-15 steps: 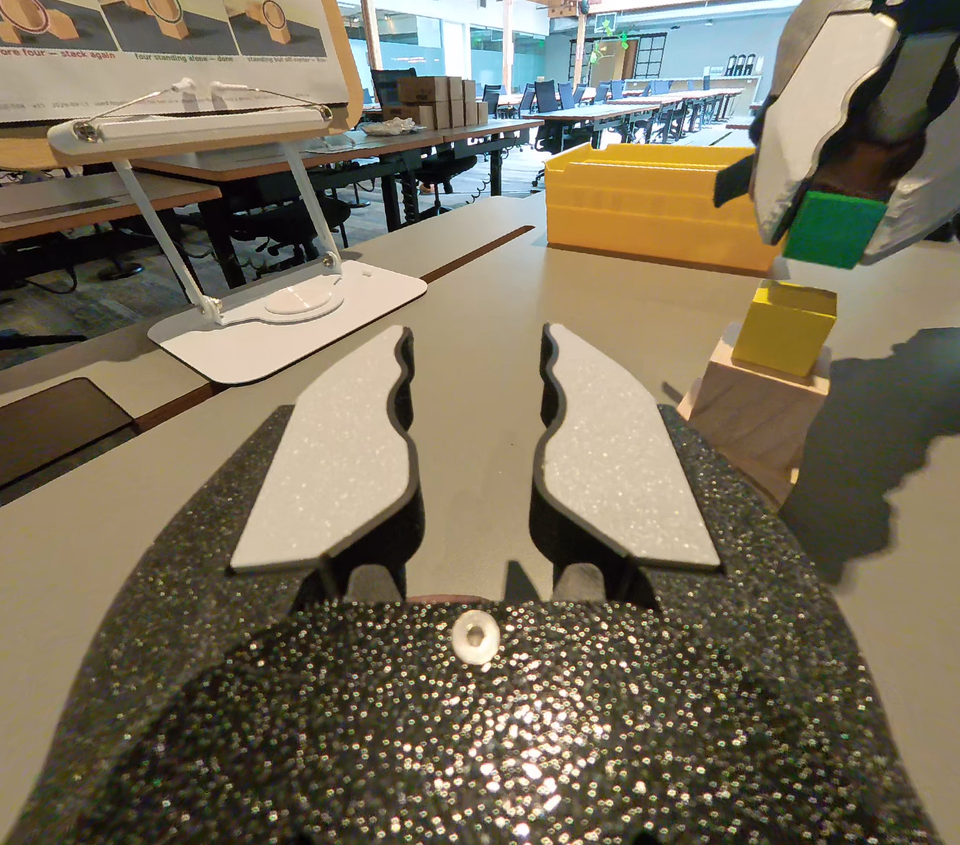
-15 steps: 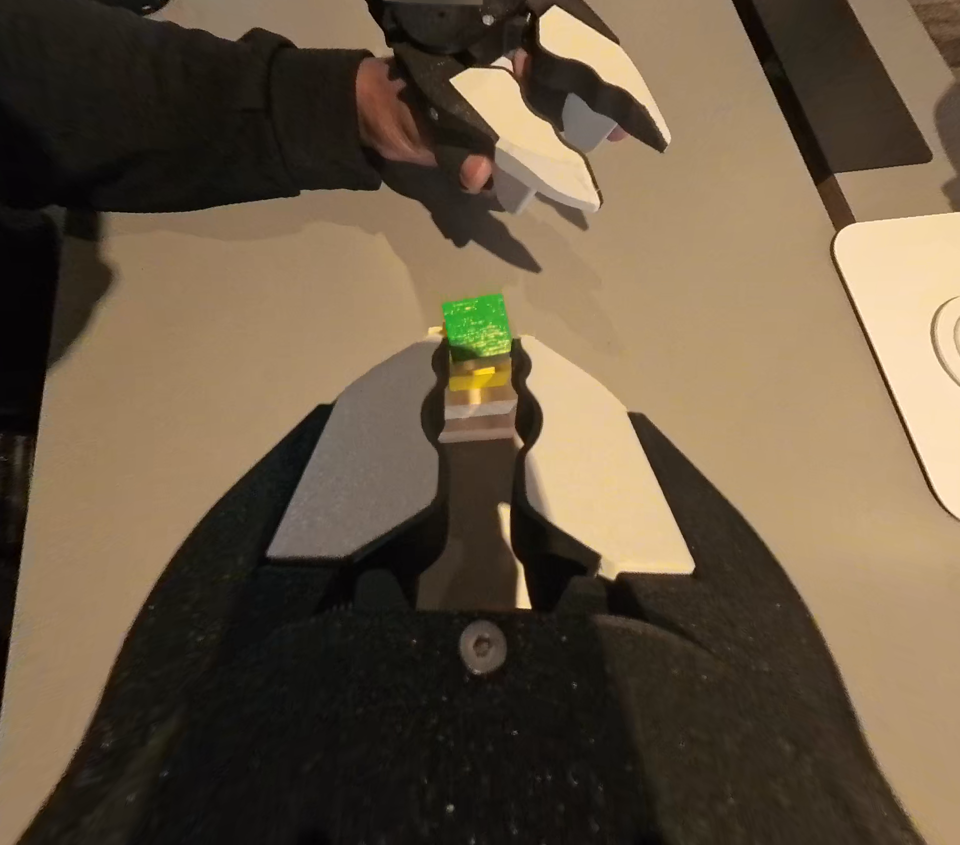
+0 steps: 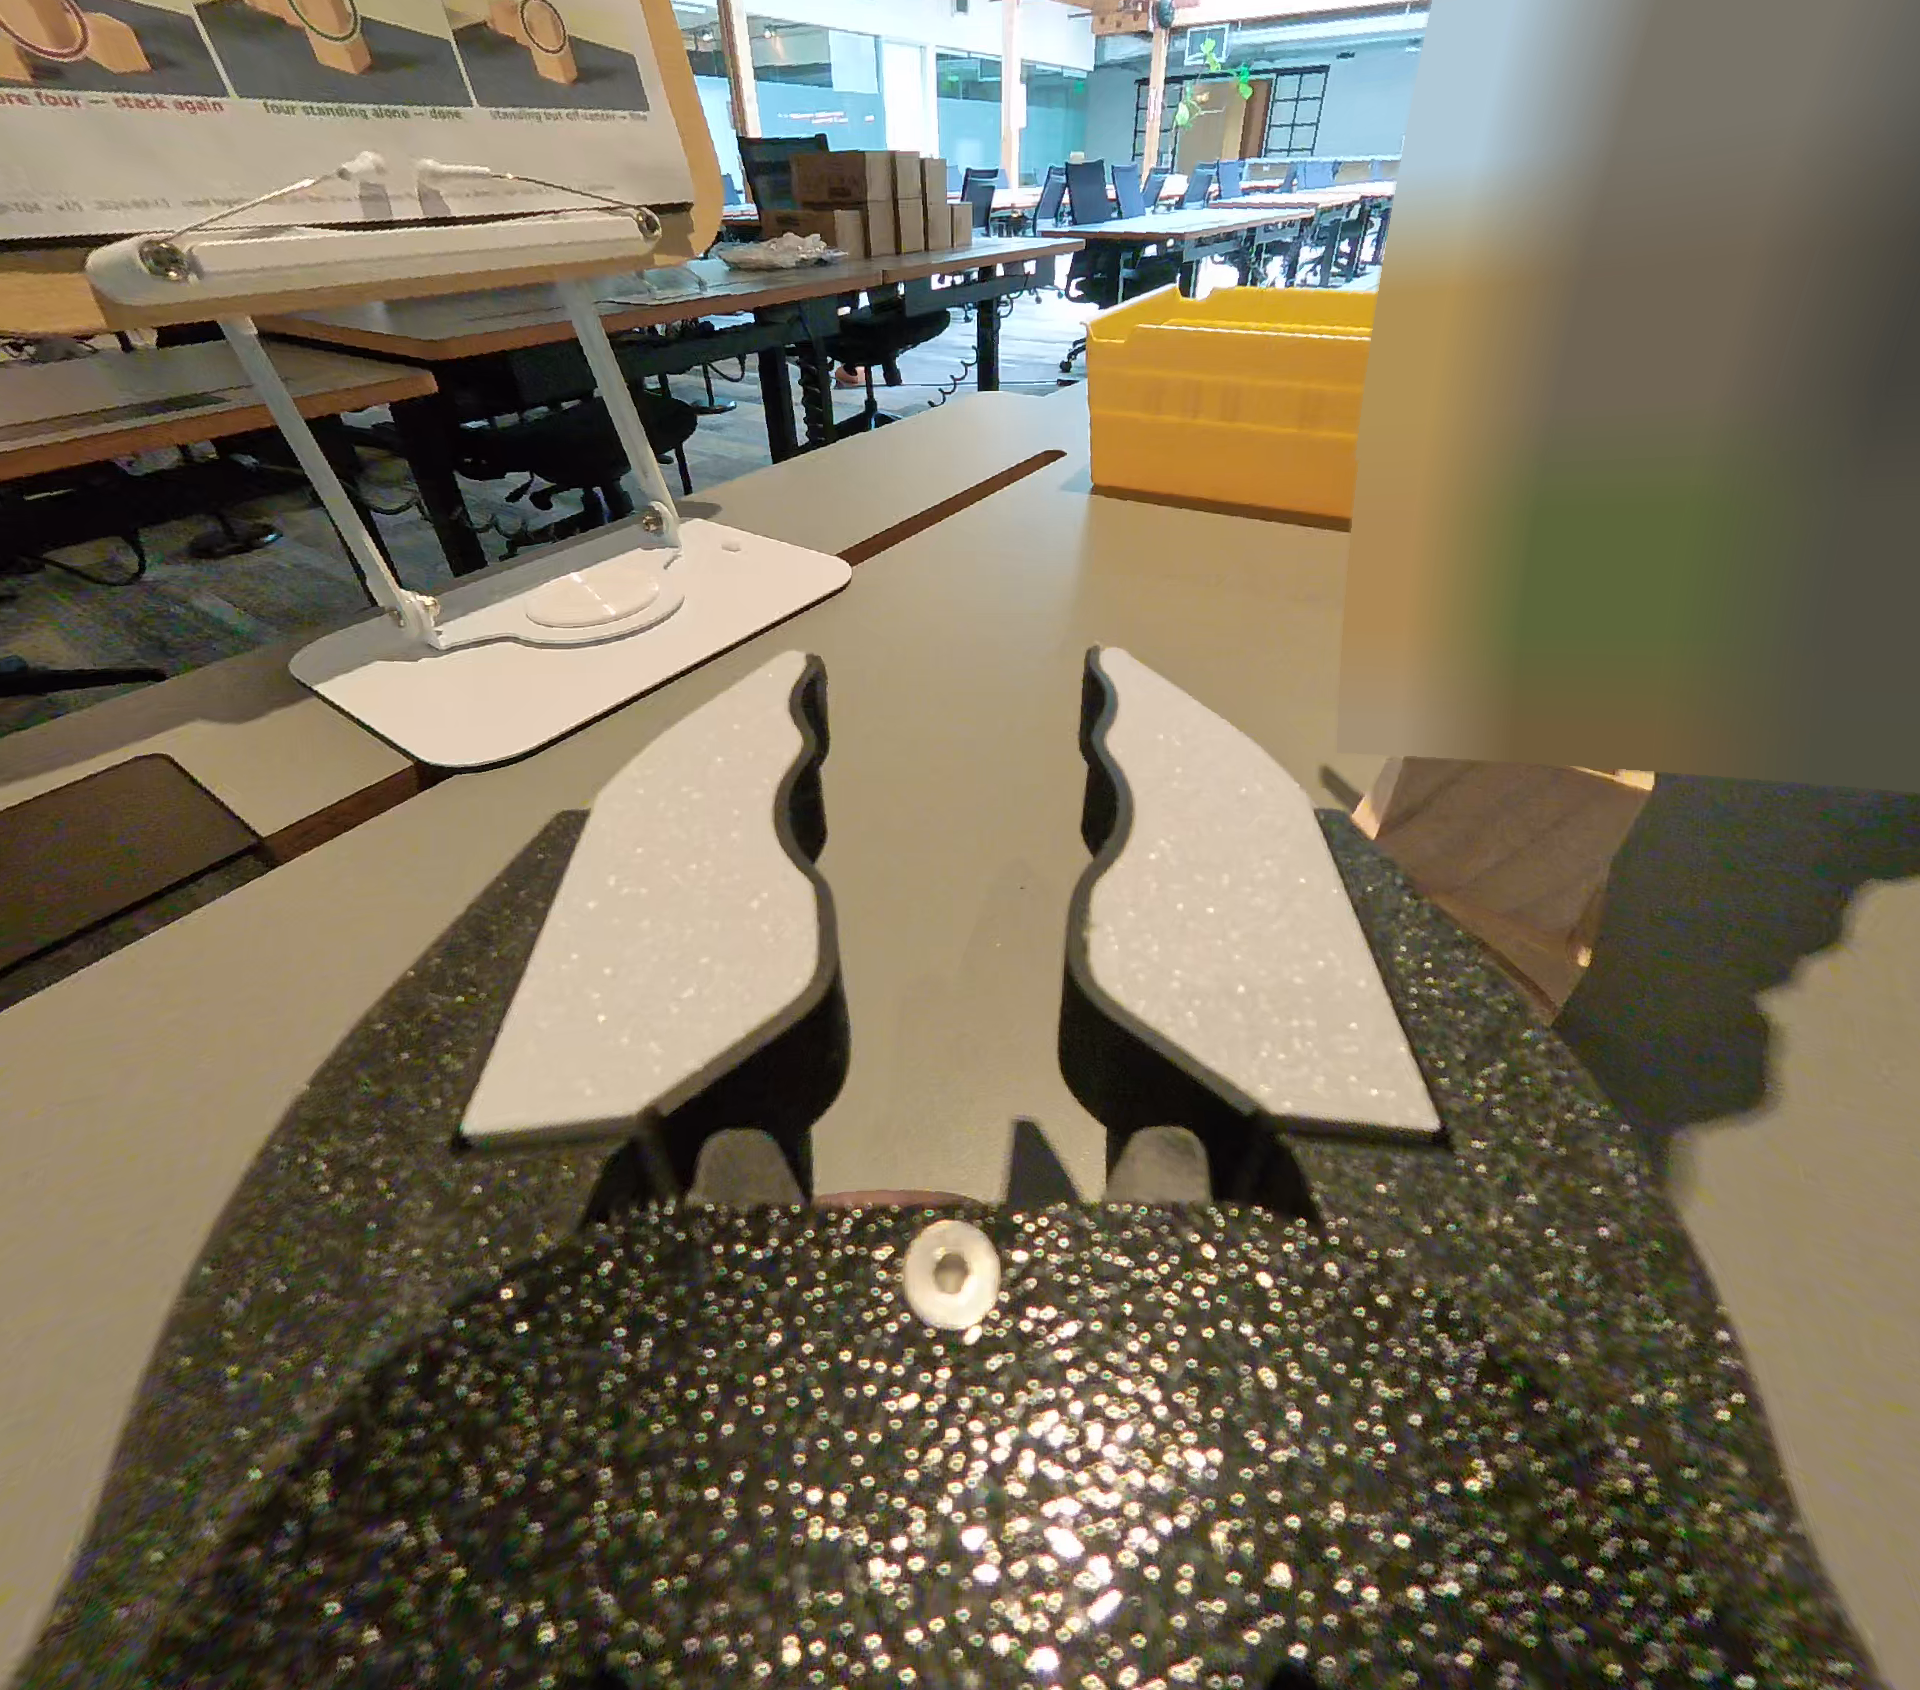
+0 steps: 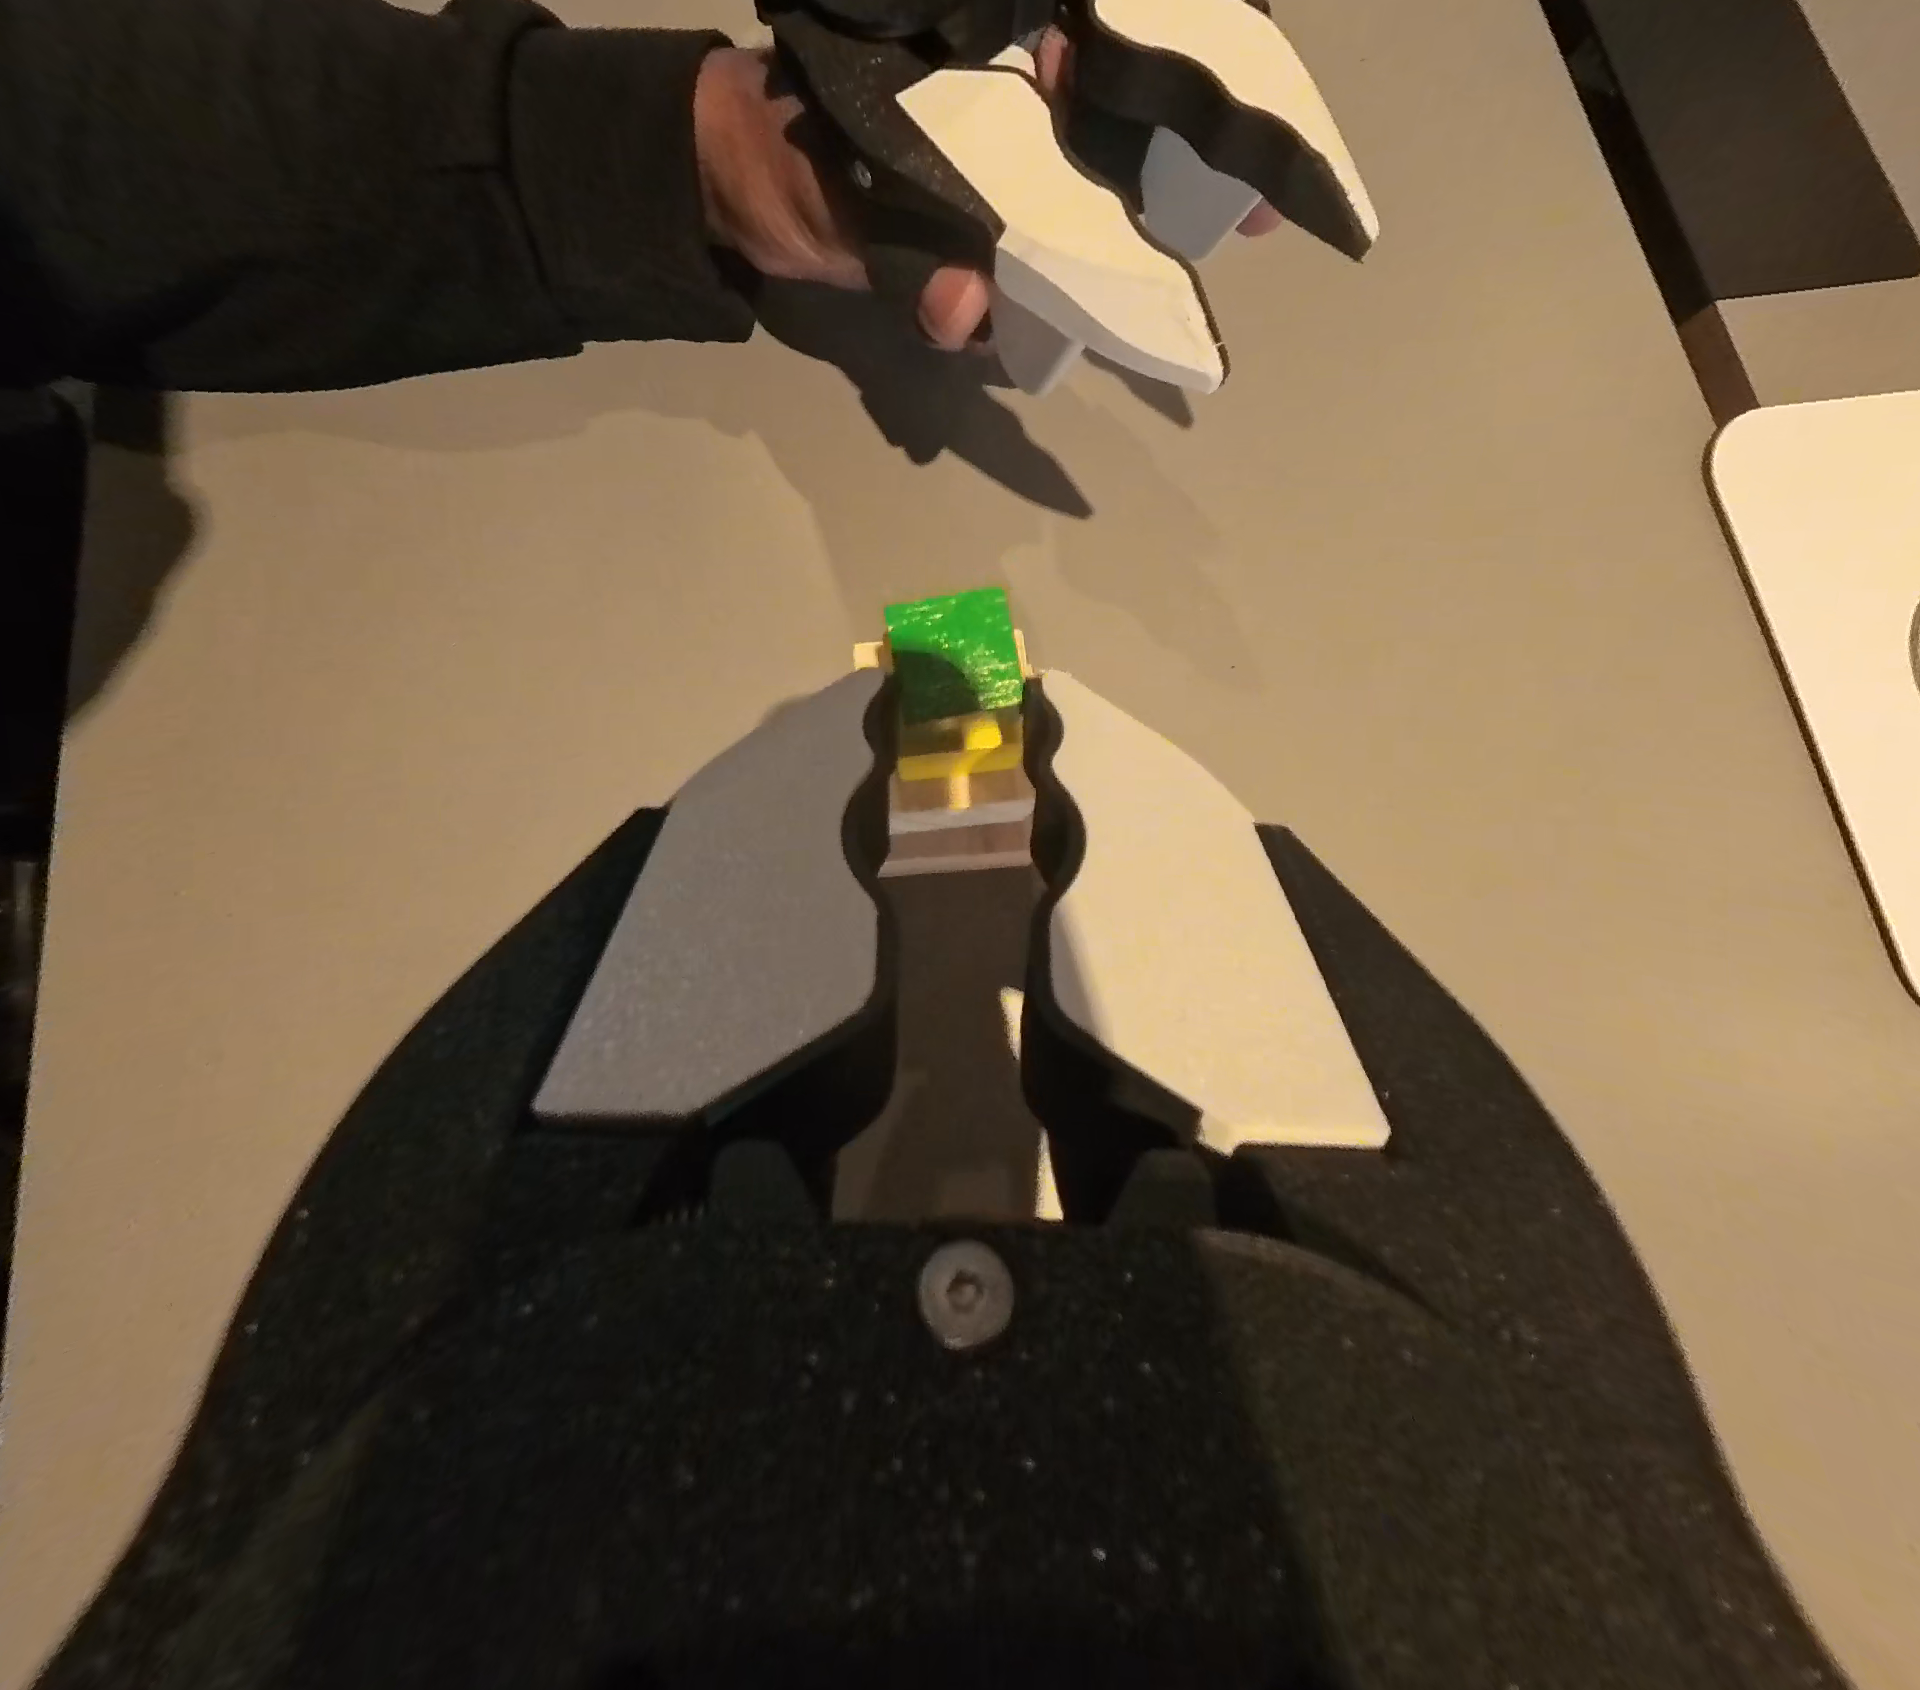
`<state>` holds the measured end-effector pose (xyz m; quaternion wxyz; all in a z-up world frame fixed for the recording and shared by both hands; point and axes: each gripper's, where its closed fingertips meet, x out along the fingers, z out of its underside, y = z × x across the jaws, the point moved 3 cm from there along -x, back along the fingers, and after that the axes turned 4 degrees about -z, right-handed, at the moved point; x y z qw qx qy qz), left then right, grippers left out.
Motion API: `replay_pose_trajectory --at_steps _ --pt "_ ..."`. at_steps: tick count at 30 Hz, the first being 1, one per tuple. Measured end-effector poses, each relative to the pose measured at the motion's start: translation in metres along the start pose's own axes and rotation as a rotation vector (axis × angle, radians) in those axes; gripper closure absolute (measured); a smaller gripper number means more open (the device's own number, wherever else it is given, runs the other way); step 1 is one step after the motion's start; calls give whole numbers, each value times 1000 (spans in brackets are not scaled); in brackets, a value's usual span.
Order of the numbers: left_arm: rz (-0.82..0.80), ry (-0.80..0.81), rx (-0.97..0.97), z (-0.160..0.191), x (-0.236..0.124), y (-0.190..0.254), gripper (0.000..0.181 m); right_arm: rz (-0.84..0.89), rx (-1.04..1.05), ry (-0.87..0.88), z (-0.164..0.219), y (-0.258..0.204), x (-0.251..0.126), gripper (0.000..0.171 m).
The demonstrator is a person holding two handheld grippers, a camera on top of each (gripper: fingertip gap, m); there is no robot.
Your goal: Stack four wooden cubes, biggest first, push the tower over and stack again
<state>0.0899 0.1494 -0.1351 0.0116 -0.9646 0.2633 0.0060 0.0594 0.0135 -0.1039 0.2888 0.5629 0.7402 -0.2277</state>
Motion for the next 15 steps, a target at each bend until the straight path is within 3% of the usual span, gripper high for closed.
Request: replay_pose_trajectory --at_steps 15 --pt "0 1 -5 0 0 -1 135 -7 2 -4 1 0 1 148"
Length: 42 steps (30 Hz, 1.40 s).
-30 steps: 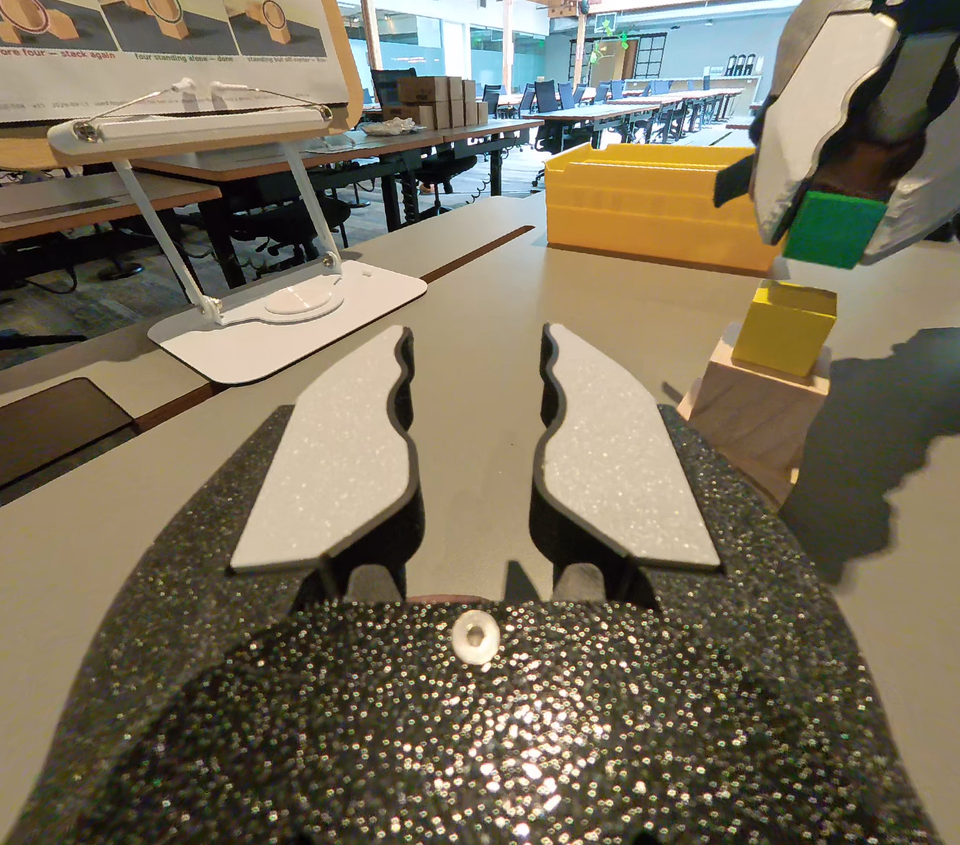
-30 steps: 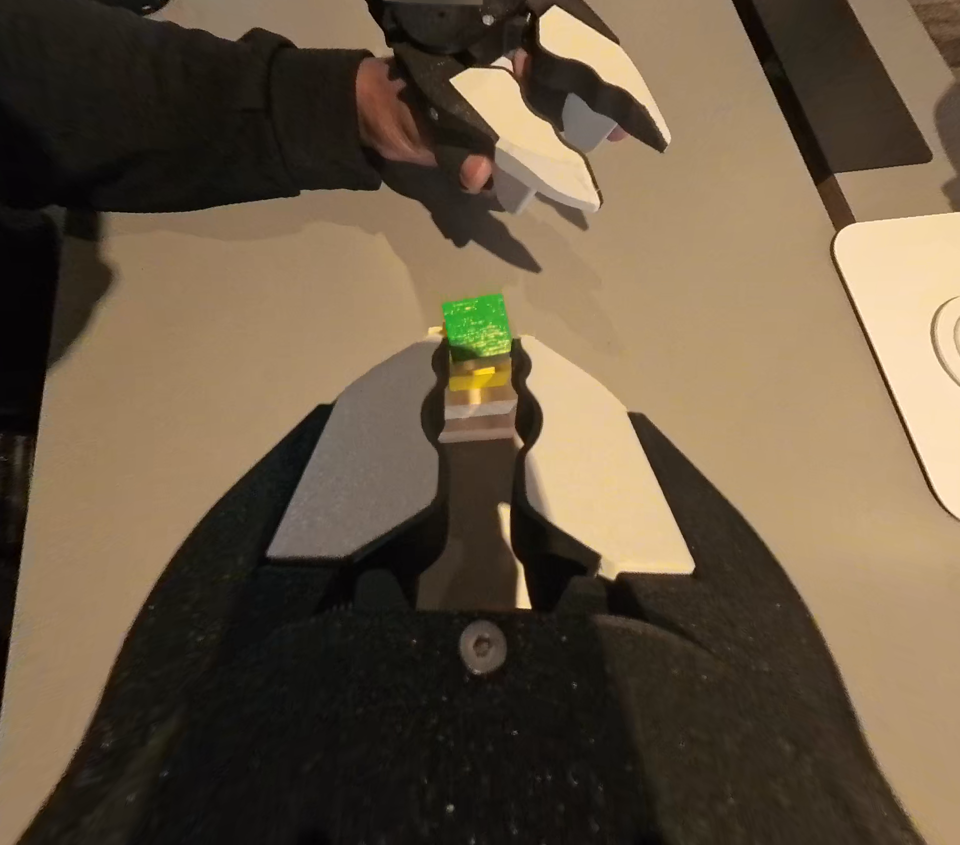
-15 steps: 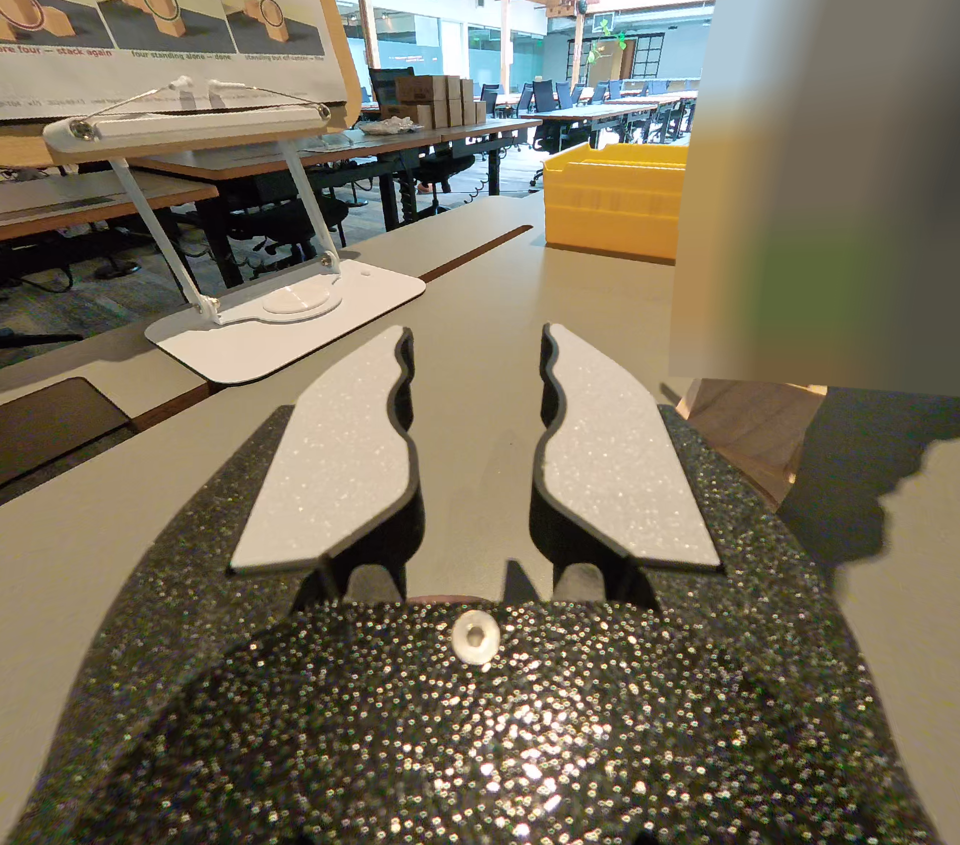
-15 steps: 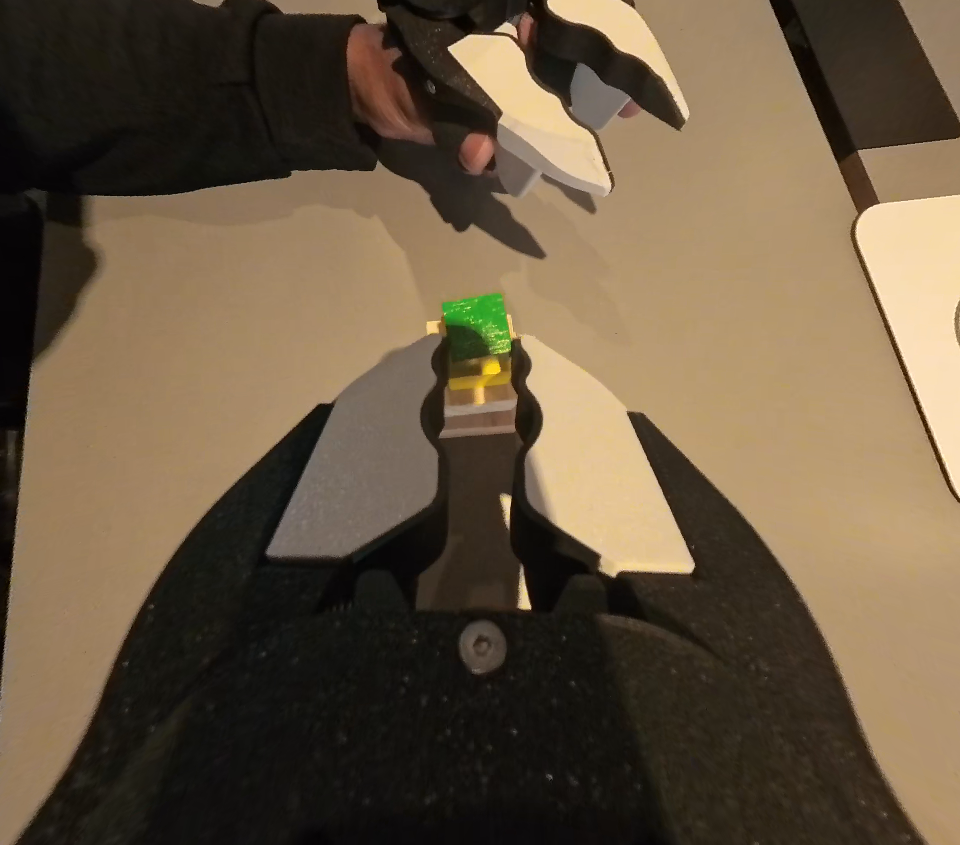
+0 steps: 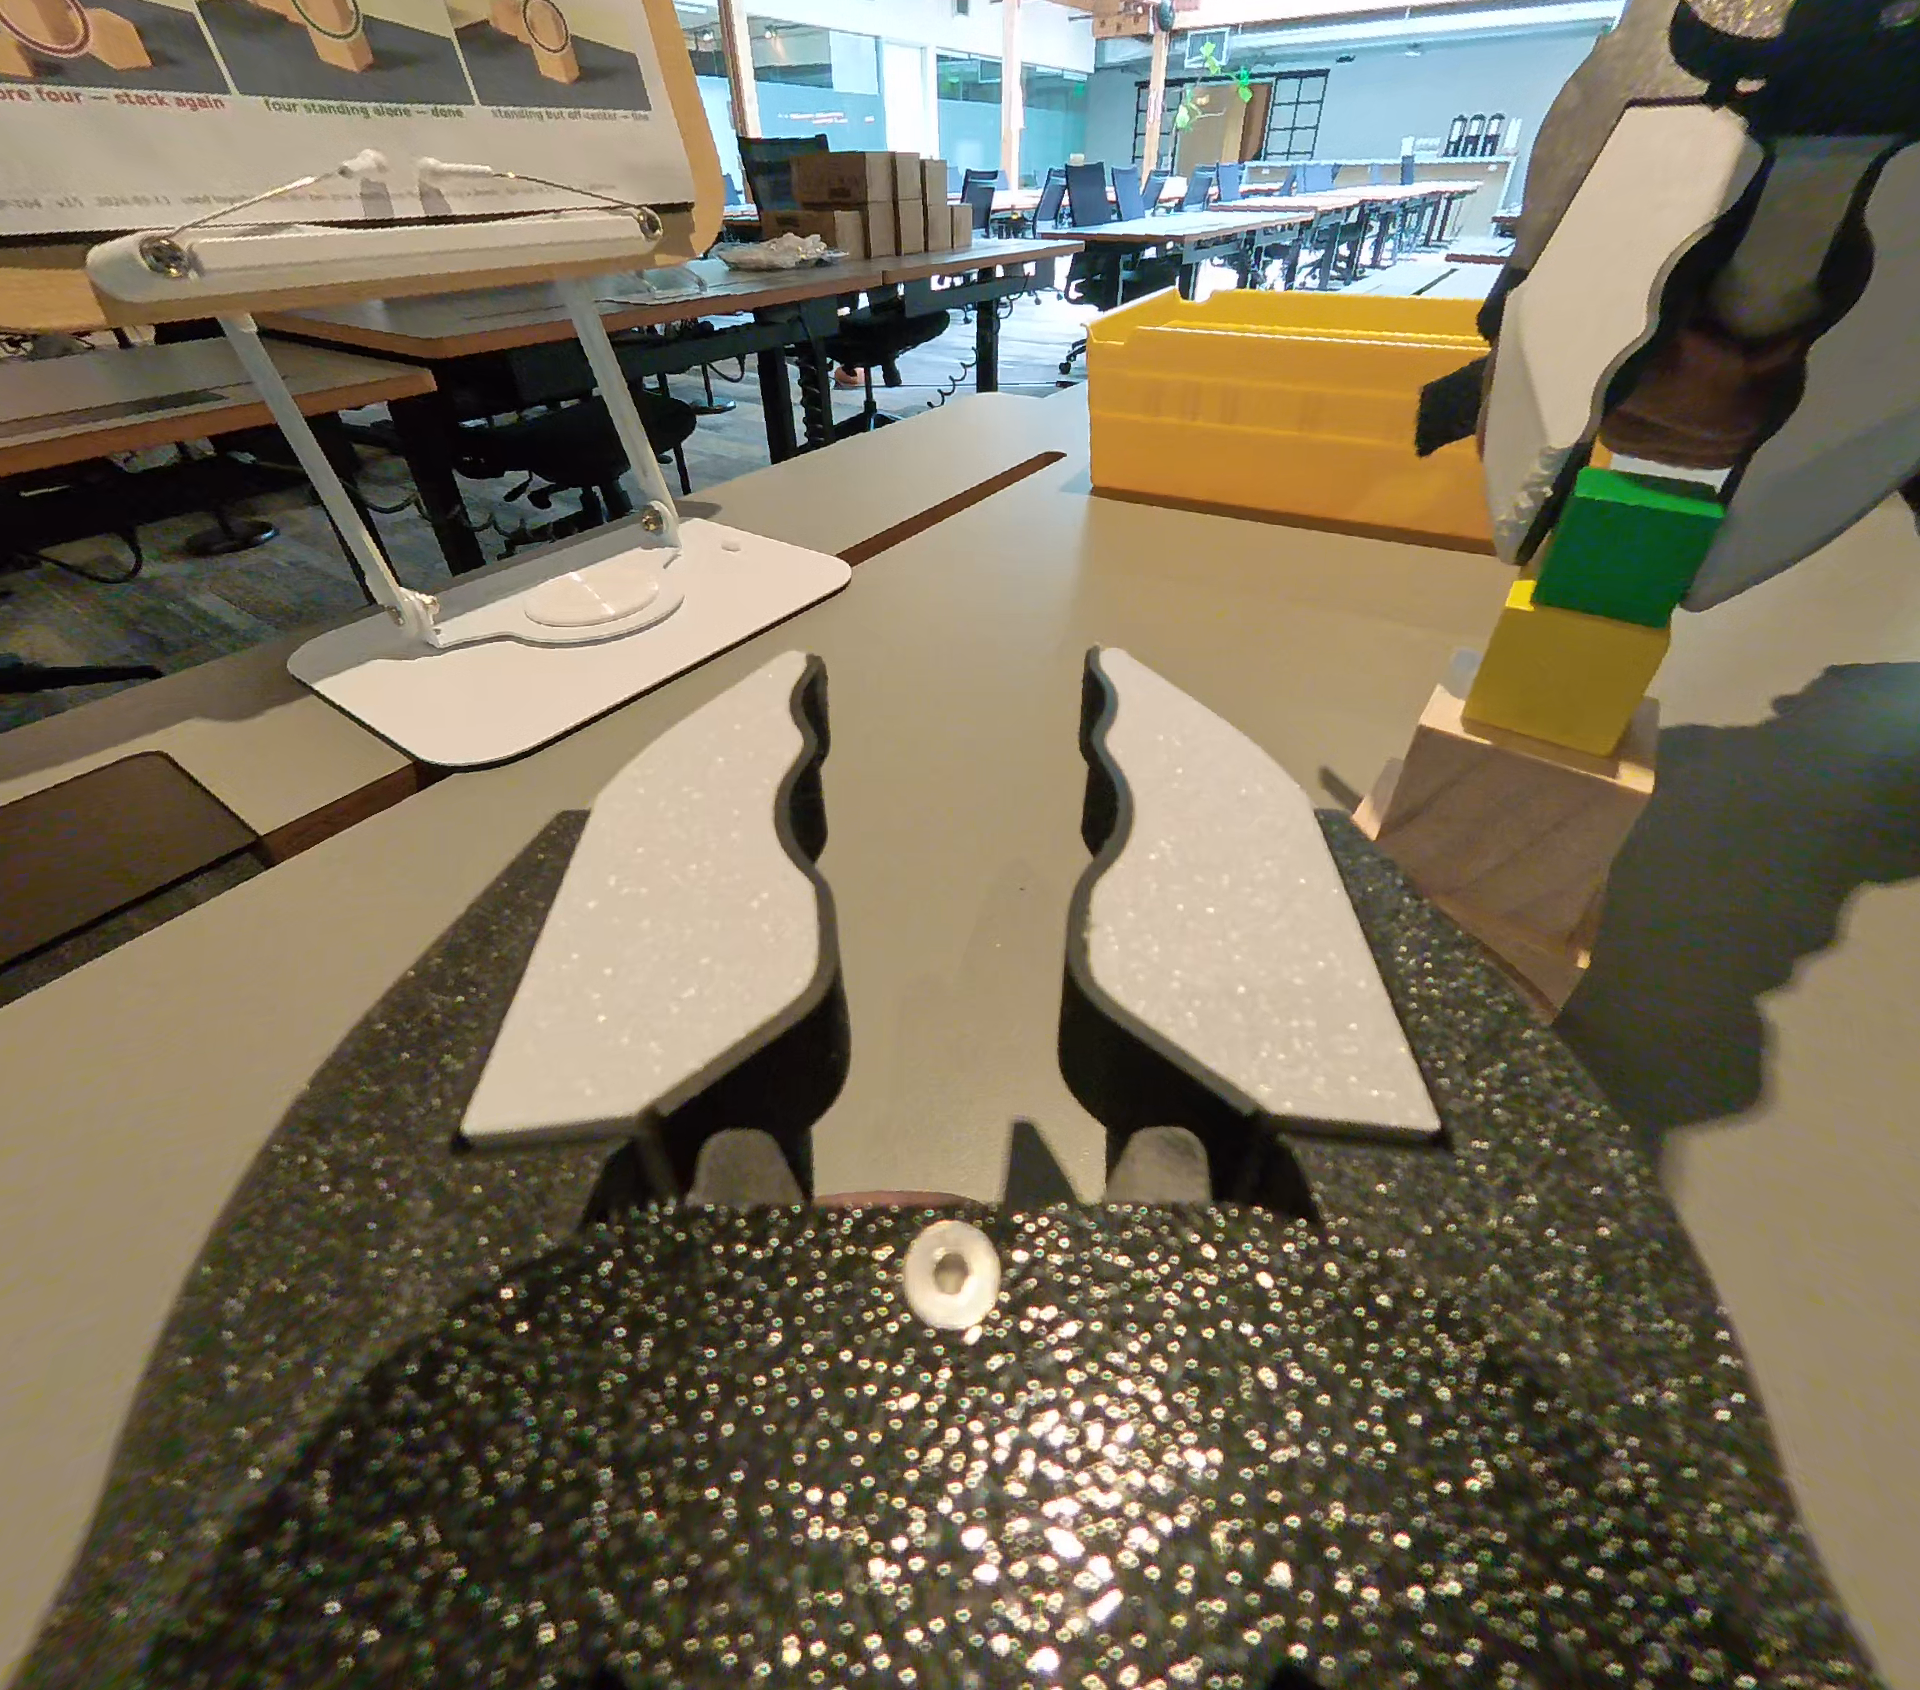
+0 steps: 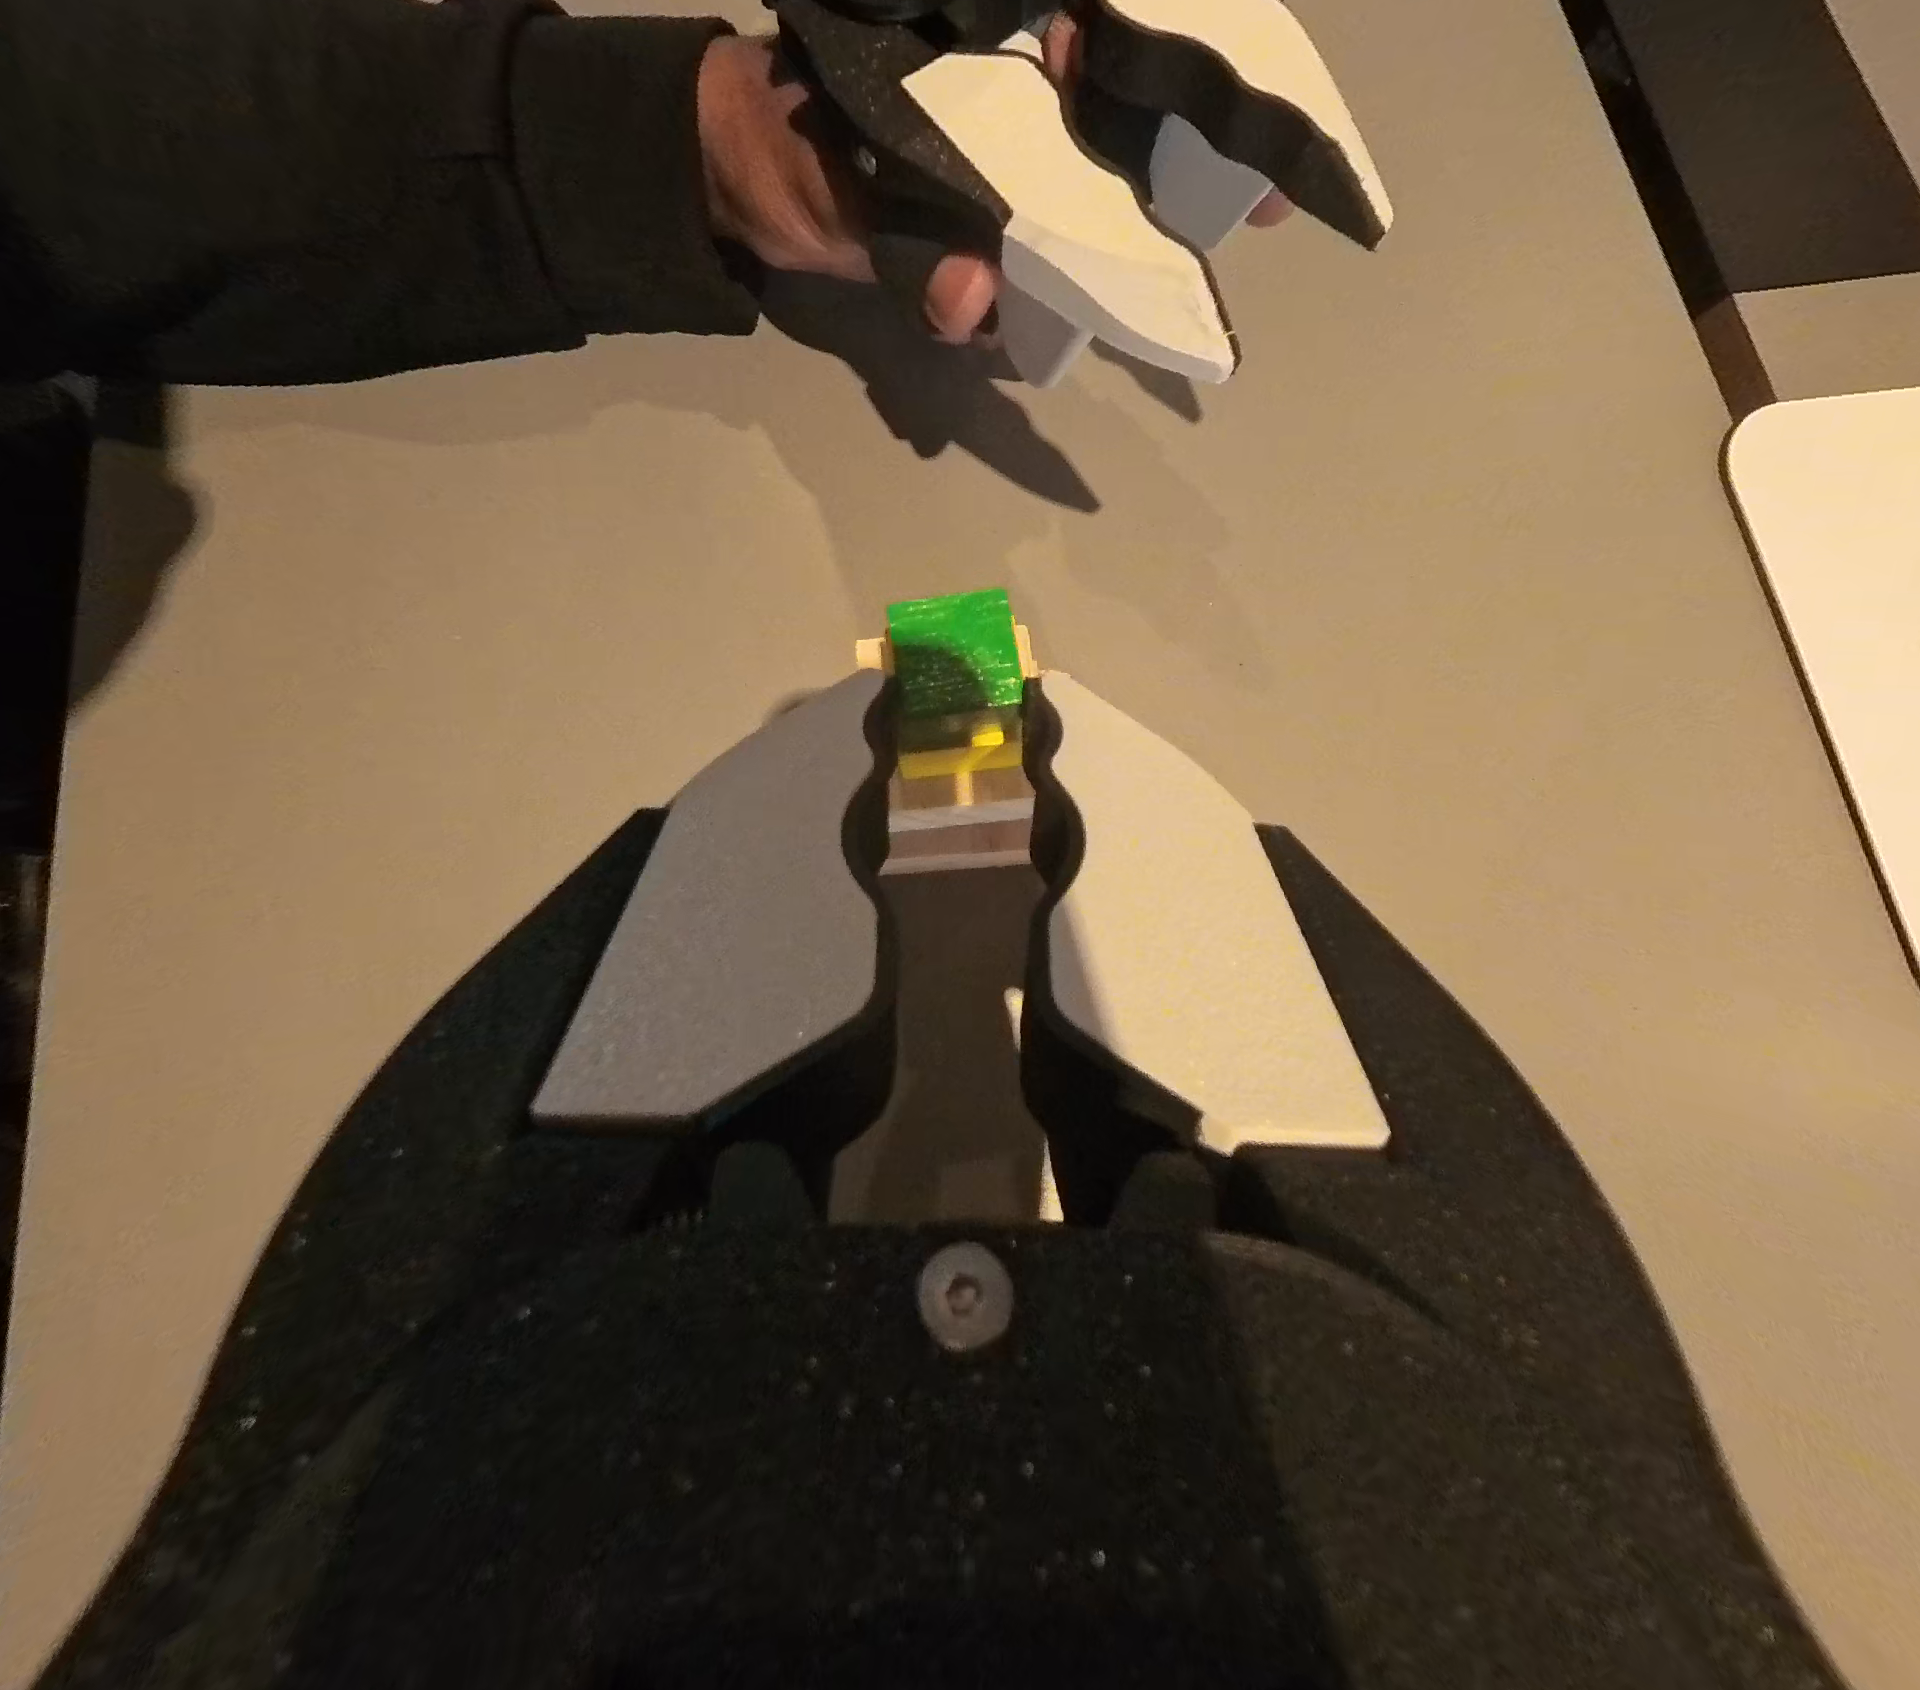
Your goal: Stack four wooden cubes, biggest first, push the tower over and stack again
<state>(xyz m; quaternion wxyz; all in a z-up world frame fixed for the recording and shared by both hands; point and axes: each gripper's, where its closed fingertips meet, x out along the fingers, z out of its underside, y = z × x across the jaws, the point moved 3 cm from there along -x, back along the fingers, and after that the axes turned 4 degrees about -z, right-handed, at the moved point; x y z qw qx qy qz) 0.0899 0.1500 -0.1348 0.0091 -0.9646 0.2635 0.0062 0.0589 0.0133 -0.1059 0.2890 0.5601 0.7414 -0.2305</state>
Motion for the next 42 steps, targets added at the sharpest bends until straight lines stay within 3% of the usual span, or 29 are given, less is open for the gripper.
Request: replay_pose_trajectory --at_steps 42 --pt "13 -4 11 1 1 2 135 -7 -11 15 2 2 1 142"
